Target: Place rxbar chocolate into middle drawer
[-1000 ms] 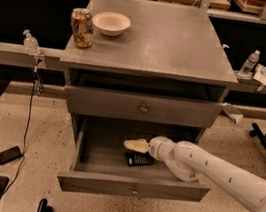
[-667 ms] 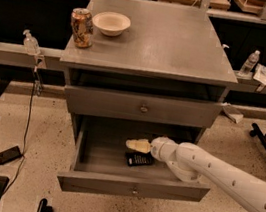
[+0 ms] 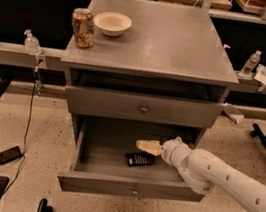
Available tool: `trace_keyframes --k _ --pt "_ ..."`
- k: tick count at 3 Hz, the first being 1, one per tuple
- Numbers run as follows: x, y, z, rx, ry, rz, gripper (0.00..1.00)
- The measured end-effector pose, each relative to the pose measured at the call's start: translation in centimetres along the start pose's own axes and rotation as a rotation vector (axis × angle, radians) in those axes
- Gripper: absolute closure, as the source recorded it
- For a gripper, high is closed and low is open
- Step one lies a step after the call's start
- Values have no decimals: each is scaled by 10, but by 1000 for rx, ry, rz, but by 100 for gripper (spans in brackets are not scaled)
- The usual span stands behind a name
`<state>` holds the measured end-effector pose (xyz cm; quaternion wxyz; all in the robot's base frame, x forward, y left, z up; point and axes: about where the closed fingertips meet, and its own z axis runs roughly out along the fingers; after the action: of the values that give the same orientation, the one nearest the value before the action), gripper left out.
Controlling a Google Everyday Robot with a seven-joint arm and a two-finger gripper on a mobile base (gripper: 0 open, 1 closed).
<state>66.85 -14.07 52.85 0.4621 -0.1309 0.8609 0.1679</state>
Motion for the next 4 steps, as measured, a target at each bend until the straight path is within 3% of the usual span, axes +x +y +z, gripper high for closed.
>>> trace_keyframes --k 1,2,3,4 --pt "-18 -2 -39 34 -6 -18 0" --pt "-57 11 -71 9 5 -54 0" --pt "-91 33 -108 -51 4 -136 0" --pt "-122 45 -134 -130 9 -315 0"
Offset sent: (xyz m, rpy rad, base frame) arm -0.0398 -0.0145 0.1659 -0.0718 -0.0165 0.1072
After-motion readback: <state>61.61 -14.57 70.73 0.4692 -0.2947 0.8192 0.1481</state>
